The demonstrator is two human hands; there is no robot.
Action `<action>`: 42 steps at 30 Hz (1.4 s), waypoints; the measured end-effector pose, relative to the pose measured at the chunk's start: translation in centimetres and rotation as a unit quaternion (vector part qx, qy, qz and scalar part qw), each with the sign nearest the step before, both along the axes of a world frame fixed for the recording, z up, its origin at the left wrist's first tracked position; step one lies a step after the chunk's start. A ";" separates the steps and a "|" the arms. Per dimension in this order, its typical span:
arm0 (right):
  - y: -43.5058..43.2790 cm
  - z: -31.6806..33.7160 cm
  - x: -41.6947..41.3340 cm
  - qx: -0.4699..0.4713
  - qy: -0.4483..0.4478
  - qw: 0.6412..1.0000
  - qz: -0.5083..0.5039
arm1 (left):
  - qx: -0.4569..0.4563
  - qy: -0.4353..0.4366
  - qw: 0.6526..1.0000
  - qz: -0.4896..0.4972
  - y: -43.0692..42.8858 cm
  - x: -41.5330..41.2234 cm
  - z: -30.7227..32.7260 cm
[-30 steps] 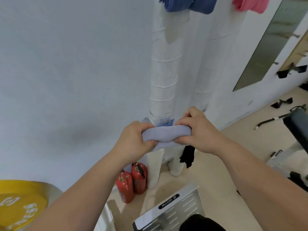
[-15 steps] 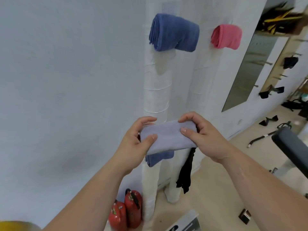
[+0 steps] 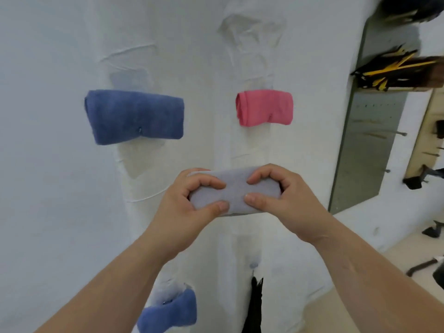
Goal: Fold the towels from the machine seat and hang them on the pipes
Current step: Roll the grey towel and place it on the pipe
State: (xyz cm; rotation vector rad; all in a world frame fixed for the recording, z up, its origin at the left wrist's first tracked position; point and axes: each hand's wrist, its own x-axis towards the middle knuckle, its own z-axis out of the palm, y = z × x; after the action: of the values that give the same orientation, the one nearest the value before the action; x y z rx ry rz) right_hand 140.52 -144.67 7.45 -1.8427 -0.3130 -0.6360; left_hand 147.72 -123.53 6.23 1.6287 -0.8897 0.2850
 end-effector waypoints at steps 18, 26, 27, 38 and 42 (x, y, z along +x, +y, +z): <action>-19.7 21.8 9.8 -0.033 -0.144 0.977 0.154 | -0.022 -0.132 0.961 0.242 -19.2 2.0 21.8; -20.6 29.5 11.9 -0.059 -0.215 0.966 0.132 | -0.005 -0.192 0.946 0.261 -20.7 3.3 30.1; -20.7 30.3 12.3 -0.062 -0.218 0.965 0.130 | 0.000 -0.197 0.944 0.263 -20.8 3.7 30.9; -19.0 40.4 15.7 -0.082 -0.331 0.937 0.073 | -0.019 -0.315 0.901 0.298 -20.0 6.5 40.4; -17.9 42.5 17.2 -0.061 -0.335 0.937 0.073 | -0.023 -0.313 0.898 0.308 -19.5 7.8 42.8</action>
State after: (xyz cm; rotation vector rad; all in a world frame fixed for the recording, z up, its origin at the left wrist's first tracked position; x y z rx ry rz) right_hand 157.72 -162.57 49.91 -1.6449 -0.9459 -1.1531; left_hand 155.53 -142.99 49.02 1.7652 -0.7884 1.3204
